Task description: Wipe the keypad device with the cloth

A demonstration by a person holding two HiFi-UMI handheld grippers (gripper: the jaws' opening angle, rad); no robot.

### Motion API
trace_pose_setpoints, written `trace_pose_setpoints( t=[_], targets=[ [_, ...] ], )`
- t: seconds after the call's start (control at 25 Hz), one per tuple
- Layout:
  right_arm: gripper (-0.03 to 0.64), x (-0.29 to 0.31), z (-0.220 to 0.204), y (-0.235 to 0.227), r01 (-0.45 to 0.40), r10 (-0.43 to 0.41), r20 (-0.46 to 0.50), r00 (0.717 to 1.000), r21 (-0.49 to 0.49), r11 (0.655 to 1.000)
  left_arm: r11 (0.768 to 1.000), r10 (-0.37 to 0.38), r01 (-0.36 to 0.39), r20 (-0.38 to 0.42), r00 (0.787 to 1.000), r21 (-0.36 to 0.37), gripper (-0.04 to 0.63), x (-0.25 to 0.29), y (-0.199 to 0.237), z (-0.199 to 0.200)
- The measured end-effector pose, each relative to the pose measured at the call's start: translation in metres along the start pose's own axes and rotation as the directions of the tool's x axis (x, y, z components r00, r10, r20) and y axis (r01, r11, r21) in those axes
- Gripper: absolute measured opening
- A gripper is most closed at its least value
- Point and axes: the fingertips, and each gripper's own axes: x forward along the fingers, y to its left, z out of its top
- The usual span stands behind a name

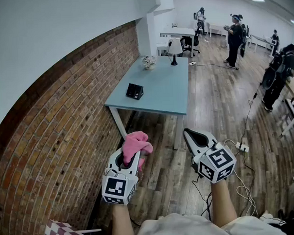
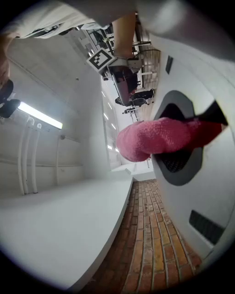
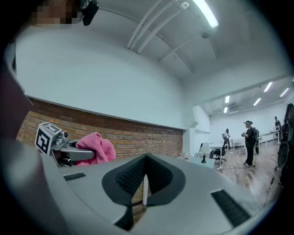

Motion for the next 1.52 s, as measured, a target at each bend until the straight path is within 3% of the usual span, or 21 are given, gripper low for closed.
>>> trace_pose_setpoints(
  t=[0.24,0.44,0.6,0.88,1.2,1.52],
  targets=[
    [0.002,0.009,-0.005,0.012,-0.031,0.031,-0.004,1.000,0.001,1.000,1.000,-0.004,0.004,0.008,1.000,-0.004,0.126,0.002,0.008,-0.002],
    [0.002,0.012,0.003,0.016,-0.024,0.021,0.059,0.998,0.037,0.999,1.000,-0.023,0.023,0.005,1.000,0.001,0.126,0.000,0.010,-0.005],
    [0.002,0.025,0.002,0.029,-0.028,0.028,0.051,0.998,-0.002,1.000,0.999,-0.033,0.033,0.000,0.999,0.006,0.126,-0.004,0.020,-0.012],
    [0.002,0.040,-0.008,0.050,-0.055,0.055,0.043,0.998,0.013,0.998,1.000,-0.031,0.031,-0.017,0.999,-0.003,0.126,-0.006,0.044,-0.030],
    [0.003,0.073,-0.014,0.035,-0.036,0.036,0.003,0.999,-0.036,0.999,1.000,-0.024,0.024,-0.019,1.000,-0.019,0.126,0.013,0.067,-0.040],
    [0.003,0.150,-0.019,-0.009,-0.050,0.051,0.019,0.999,-0.051,0.997,1.000,0.008,-0.008,-0.024,1.000,-0.005,0.126,0.079,0.111,-0.052]
  ],
)
